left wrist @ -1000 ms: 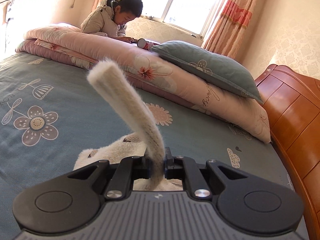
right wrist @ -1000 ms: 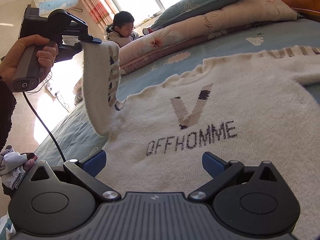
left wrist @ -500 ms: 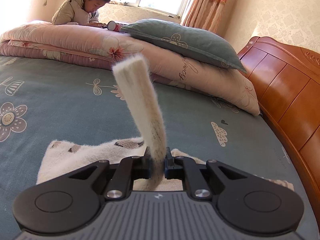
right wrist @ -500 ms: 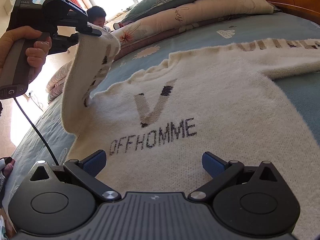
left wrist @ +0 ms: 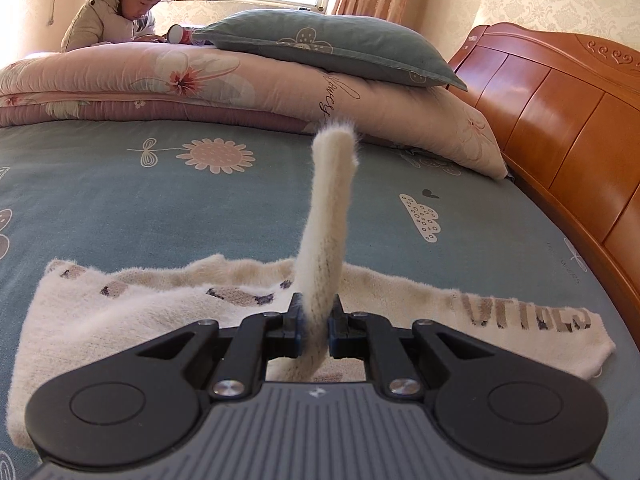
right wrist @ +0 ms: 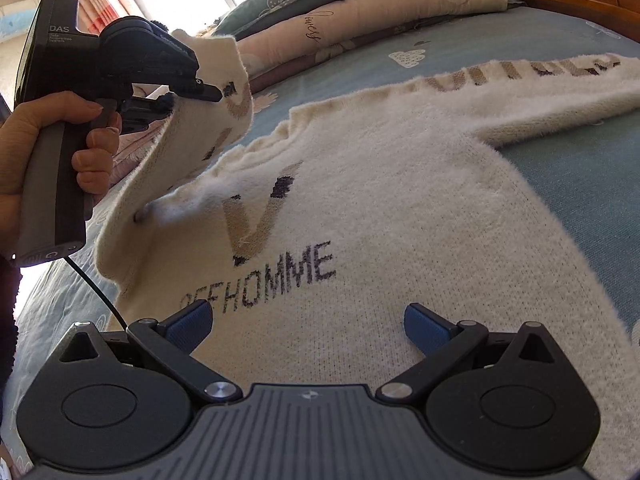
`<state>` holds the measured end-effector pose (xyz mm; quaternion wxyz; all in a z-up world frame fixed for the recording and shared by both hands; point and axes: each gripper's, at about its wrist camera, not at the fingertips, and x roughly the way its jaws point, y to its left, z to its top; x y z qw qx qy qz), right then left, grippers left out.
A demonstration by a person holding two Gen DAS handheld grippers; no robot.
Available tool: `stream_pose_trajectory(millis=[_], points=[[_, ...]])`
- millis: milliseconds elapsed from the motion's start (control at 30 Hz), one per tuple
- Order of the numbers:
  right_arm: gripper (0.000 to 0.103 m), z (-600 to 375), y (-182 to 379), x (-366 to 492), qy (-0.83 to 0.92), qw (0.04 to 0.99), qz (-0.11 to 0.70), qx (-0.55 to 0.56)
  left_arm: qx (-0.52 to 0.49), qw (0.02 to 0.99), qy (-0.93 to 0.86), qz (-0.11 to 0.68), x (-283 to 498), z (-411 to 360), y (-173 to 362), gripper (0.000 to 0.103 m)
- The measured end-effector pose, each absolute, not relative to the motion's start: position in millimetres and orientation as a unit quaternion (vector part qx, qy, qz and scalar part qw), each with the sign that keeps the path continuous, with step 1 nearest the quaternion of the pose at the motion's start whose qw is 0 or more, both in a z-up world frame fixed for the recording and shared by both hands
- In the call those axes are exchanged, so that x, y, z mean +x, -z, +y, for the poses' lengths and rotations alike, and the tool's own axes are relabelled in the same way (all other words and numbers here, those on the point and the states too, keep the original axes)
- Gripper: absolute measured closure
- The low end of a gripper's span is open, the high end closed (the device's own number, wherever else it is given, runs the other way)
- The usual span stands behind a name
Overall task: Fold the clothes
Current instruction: 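Lift the plain sleeve and carry it across the sweater body with the left gripper, then lay the sleeve on the sweater body and open the left gripper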
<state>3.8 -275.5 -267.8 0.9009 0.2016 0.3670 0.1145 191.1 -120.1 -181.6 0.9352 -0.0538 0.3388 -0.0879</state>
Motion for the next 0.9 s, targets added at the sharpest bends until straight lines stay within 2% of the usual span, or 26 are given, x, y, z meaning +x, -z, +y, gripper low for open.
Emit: stream_pose_trajectory(millis=[433, 567, 733, 900], points=[[0.0, -275, 268, 4, -0.113, 0.901, 0.37, 0.198, 0.04, 0.931, 0.099, 0.35, 184, -169, 221, 0.094], [0.0, -275, 268, 4, -0.112, 0.9, 0.37, 0.2, 0.079, 0.927, 0.101, 0.352, 182, -178, 229, 0.089], [0.0, -275, 268, 4, -0.113, 0.9, 0.371, 0.2, 0.116, 0.914, 0.118, 0.37, 179, -182, 241, 0.077], [0.0, -275, 268, 4, -0.114, 0.899, 0.371, 0.202, 0.145, 0.908, 0.142, 0.367, 170, -184, 245, 0.054]])
